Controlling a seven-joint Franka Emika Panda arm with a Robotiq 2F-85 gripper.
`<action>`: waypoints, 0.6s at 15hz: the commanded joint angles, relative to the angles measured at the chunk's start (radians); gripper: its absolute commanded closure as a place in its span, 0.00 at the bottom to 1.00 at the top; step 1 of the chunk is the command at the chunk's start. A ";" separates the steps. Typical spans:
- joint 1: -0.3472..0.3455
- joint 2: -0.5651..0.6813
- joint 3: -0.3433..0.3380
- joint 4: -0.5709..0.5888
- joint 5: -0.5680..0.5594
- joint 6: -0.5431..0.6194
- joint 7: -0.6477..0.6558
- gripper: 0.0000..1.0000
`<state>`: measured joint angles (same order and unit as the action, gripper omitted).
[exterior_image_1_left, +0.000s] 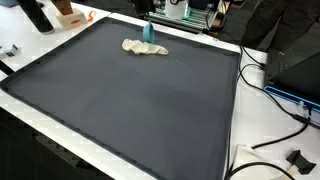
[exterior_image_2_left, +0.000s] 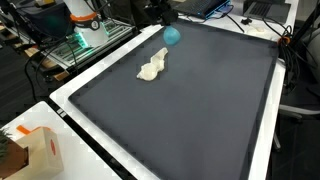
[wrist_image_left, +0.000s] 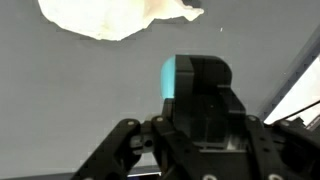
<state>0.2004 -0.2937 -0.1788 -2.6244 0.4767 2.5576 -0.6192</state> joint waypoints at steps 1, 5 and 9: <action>-0.015 -0.004 -0.035 0.004 0.089 -0.114 -0.020 0.75; -0.038 -0.004 -0.066 0.002 0.215 -0.184 -0.094 0.75; -0.082 0.007 -0.083 0.000 0.396 -0.240 -0.227 0.75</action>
<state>0.1551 -0.2908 -0.2482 -2.6225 0.7639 2.3729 -0.7536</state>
